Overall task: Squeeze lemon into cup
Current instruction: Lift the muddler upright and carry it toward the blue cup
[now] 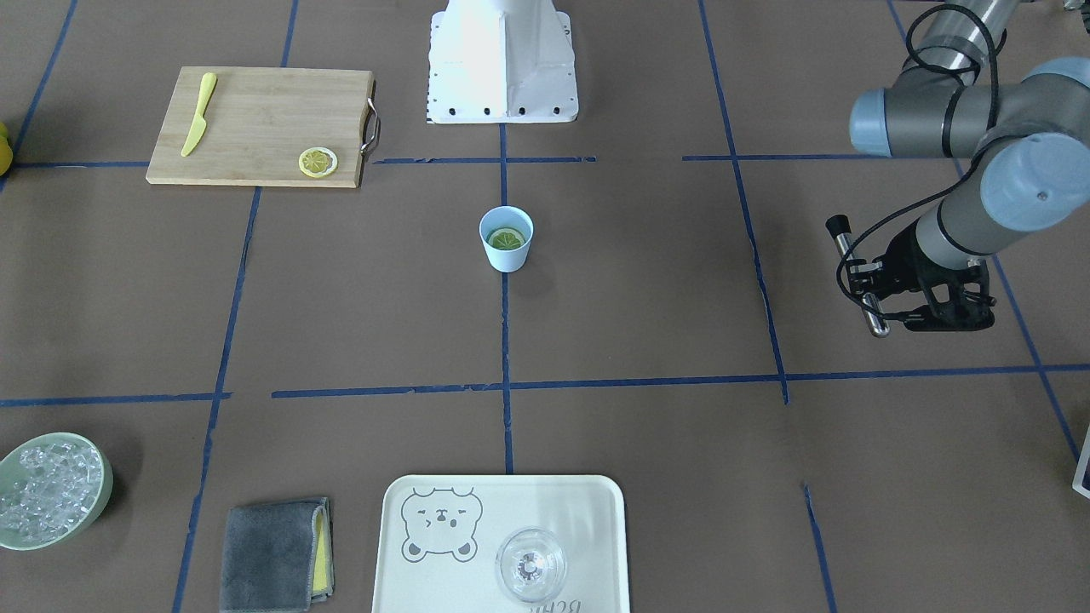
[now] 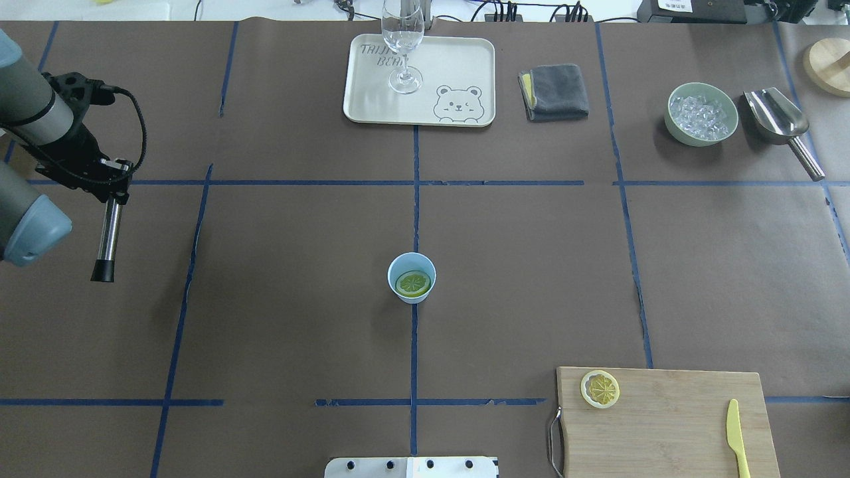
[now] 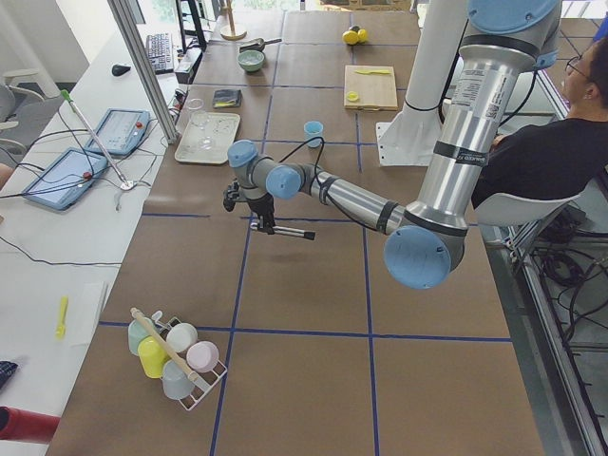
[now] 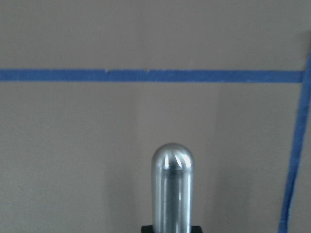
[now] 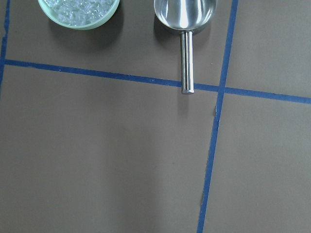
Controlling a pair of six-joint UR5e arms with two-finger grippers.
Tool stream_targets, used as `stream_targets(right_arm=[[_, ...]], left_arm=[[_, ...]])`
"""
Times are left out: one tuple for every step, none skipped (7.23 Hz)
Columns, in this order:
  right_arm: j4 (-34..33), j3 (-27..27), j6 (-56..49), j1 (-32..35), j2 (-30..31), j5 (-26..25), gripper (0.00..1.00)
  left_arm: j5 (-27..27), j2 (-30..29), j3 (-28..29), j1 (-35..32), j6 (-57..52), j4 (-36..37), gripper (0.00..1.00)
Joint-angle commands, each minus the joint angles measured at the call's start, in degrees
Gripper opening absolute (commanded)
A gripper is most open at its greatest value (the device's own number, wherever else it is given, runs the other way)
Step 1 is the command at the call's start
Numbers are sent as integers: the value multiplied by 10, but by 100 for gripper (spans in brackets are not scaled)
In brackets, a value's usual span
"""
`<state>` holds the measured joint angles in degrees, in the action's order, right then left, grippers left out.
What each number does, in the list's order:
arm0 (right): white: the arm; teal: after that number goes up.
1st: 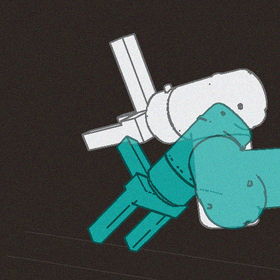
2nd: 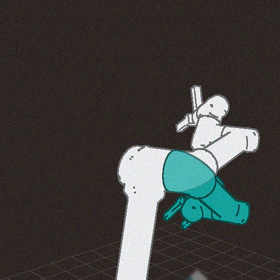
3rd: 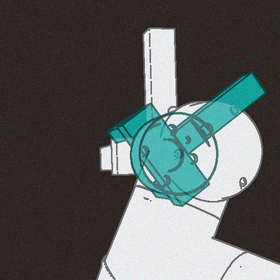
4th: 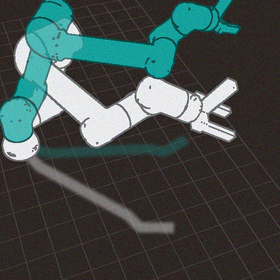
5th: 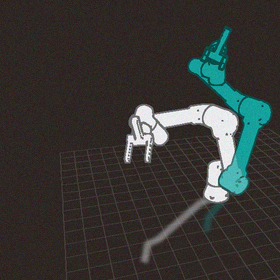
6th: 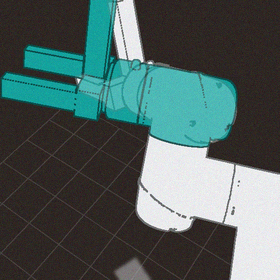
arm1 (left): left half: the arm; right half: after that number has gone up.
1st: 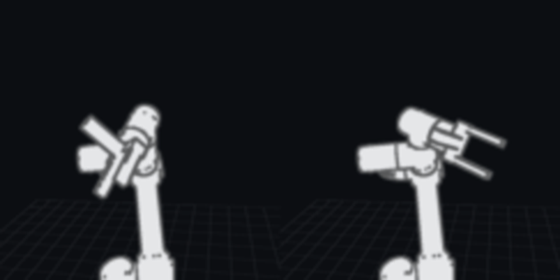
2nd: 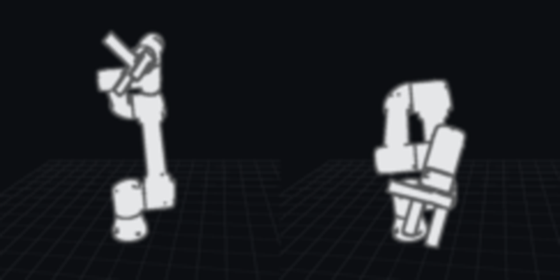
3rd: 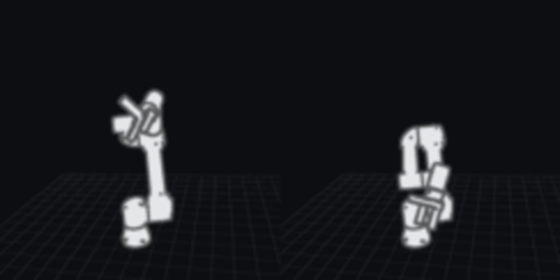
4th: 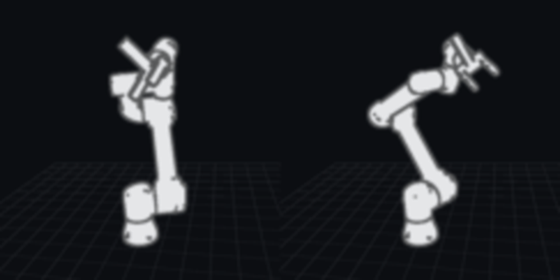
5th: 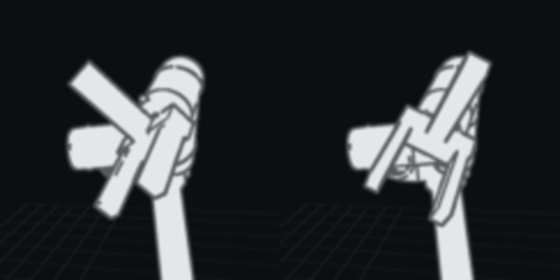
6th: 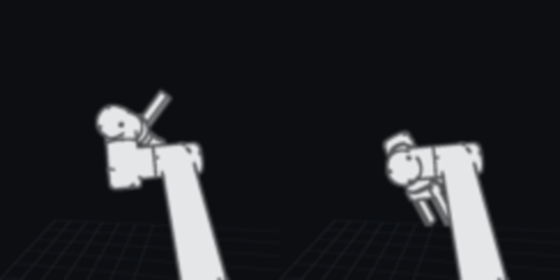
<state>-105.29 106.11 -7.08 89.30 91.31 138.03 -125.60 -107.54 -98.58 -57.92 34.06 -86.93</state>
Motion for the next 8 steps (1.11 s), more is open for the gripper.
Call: stream_targets(right_arm=[[0,1,1,0,4,0,100],[0,5,1,0,5,0,100],[0,2,1,0,5,0,100],[0,-1,1,0,5,0,100],[0,1,1,-1,3,0,100],[0,-3,1,-1,3,0,100],[0,-3,0,-1,8,0,100],[0,-2,0,0,10,0,100]], left_arm=[[42,-82,-38,3,34,15,0],[69,-102,-76,3,52,11,0],[121,-128,-102,17,101,-16,0],[163,-129,-137,59,135,-20,0],[240,-127,-182,114,185,-32,0],[281,-126,-219,153,214,-42,0],[315,-126,-242,184,257,-73,0],[398,-125,-261,228,304,-108,0]])
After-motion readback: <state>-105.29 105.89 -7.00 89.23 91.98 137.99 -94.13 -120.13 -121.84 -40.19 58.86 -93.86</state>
